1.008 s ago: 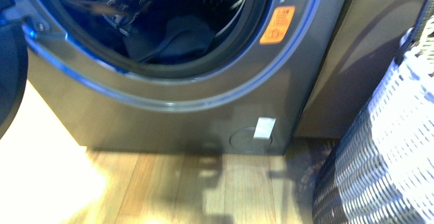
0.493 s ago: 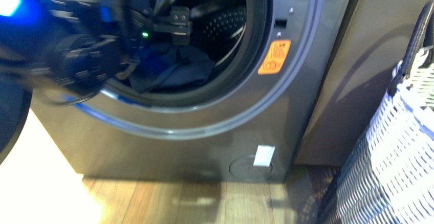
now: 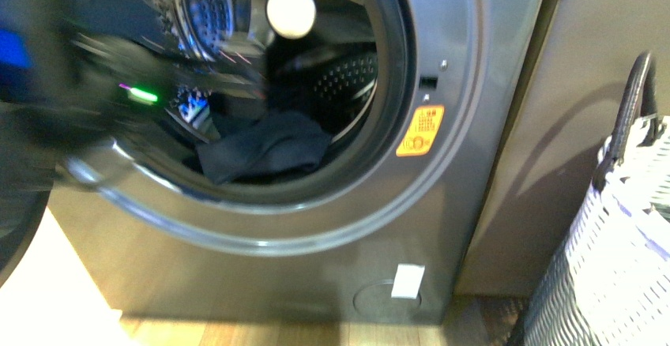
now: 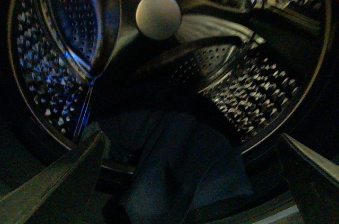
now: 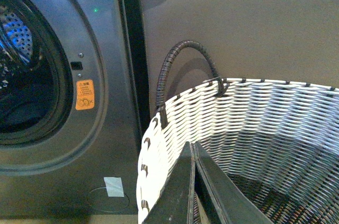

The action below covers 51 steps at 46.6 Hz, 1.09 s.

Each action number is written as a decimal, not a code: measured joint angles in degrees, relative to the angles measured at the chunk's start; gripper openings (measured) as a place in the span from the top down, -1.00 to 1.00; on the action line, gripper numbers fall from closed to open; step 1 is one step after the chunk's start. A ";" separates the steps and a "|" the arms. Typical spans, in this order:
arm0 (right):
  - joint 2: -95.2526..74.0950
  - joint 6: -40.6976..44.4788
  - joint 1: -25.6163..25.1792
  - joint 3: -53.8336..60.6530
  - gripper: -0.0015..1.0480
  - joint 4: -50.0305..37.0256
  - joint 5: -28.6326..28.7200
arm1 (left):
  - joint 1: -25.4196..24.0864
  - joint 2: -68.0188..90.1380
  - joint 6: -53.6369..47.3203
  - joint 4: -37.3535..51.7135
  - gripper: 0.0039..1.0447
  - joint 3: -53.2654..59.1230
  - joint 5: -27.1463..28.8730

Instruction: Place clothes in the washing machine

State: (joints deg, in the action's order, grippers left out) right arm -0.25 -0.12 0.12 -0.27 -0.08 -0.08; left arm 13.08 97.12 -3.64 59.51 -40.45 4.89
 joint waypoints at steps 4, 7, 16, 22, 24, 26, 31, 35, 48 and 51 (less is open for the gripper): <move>0.00 0.00 0.00 0.00 0.95 0.00 0.00 | 0.04 -4.28 0.04 -0.24 -0.88 3.02 -0.48; 0.00 0.00 0.00 0.00 0.95 0.00 0.00 | 0.61 -8.85 0.28 -0.55 -0.88 6.69 -1.29; 0.00 0.00 0.00 0.00 0.95 0.00 0.00 | 3.10 -21.90 2.45 -7.21 -0.52 17.88 9.11; 0.00 0.00 0.00 0.00 0.95 0.00 0.00 | 0.39 -27.12 2.99 -7.41 -0.10 22.69 8.20; 0.00 0.00 0.00 0.00 0.95 0.00 0.02 | -0.50 -28.61 3.19 -7.58 0.03 24.15 7.65; 0.00 0.00 0.00 0.00 0.95 0.00 0.00 | -1.29 -30.14 3.32 -7.91 0.17 25.55 6.80; 0.00 0.00 0.00 0.00 0.95 0.00 0.00 | -3.32 -35.30 3.52 -9.31 0.62 29.33 4.15; 0.00 0.00 0.00 0.00 0.95 0.00 0.00 | -5.18 -39.95 3.69 -11.26 0.95 32.02 2.69; 0.00 0.00 0.00 0.00 0.95 0.00 0.00 | -9.29 -49.68 3.72 -16.52 0.94 36.50 -2.40; 0.00 0.00 0.00 0.00 0.95 0.00 0.00 | -11.63 -50.38 3.72 -15.02 0.94 38.21 -4.35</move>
State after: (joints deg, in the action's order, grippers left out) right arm -0.25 -0.12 0.12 -0.27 -0.08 -0.08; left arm 1.45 46.74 0.08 44.49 -2.24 0.54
